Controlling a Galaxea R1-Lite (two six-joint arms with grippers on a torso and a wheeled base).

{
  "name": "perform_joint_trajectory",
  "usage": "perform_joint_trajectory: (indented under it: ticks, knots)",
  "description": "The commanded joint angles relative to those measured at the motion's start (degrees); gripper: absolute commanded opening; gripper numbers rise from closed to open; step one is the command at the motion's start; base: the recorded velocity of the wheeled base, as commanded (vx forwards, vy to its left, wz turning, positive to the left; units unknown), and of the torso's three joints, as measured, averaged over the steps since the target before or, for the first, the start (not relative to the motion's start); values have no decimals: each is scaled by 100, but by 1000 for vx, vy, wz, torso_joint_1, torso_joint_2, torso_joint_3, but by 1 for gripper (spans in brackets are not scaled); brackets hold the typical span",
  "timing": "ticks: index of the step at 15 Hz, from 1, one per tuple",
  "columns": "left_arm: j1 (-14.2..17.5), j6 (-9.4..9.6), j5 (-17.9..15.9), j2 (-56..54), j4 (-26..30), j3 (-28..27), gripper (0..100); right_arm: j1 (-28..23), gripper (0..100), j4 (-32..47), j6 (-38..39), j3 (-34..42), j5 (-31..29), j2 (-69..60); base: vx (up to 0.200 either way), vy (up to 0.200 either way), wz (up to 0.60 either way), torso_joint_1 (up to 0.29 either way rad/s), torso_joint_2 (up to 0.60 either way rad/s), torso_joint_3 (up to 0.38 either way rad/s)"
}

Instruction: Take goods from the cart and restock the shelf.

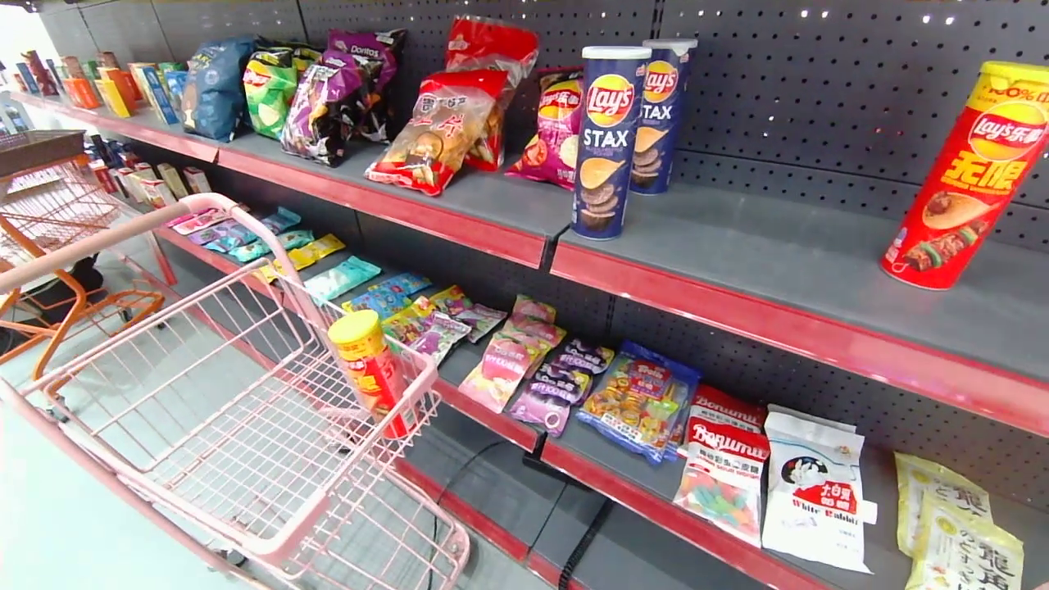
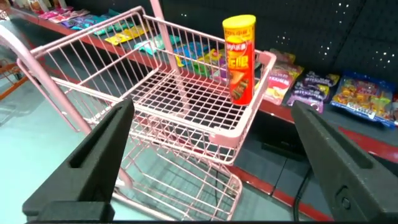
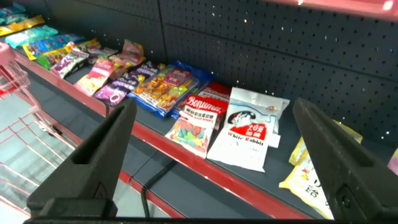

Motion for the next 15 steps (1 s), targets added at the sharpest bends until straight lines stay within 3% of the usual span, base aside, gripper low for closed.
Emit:
perform_joint_trajectory:
  ticks: [1,2,3,4,5,6,7,8,9,11,12,15]
  knots:
    - [0,2,1,18,-2,0,100,4,100,1,-2,1,1,6,0,0,0,-163,515,354]
    - [0,-7,1,26,-2,-44,100,4,100,1,-2,1,1,6,0,0,0,-159,491,330]
    - [-18,-15,89,554,-20,-773,100,4,100,1,-2,1,1,6,0,0,0,-95,295,198]
    - [9,-244,265,2118,7,-2224,100,4,100,1,-2,1,1,6,0,0,0,-51,173,110]
    - [18,-560,353,2769,-2,-2962,100,4,100,1,-2,1,1,6,0,0,0,-36,90,66]
    - [18,-1114,362,4307,-81,-4456,100,4,100,1,-2,1,1,6,0,0,0,-22,51,36]
    - [18,-1105,362,4614,-151,-4614,100,4,100,1,-2,1,1,6,0,0,0,0,0,0]
    - [18,-719,124,5739,-837,-4570,100,4,100,1,-2,1,1,6,0,0,0,0,0,0]
    - [53,-534,-122,6275,-1294,-4228,100,-5,100,1,-2,1,1,6,0,0,0,0,0,0]
    - [255,-367,-842,7321,-2551,-3217,100,4,100,1,-2,1,1,6,0,0,0,0,0,0]
    - [290,-323,-1018,7778,-3263,-2830,100,4,100,1,-2,1,-8,6,0,0,0,0,0,0]
    - [316,-305,-1080,9352,-5337,-2180,100,-5,100,1,-2,1,-8,6,0,0,0,0,0,0]
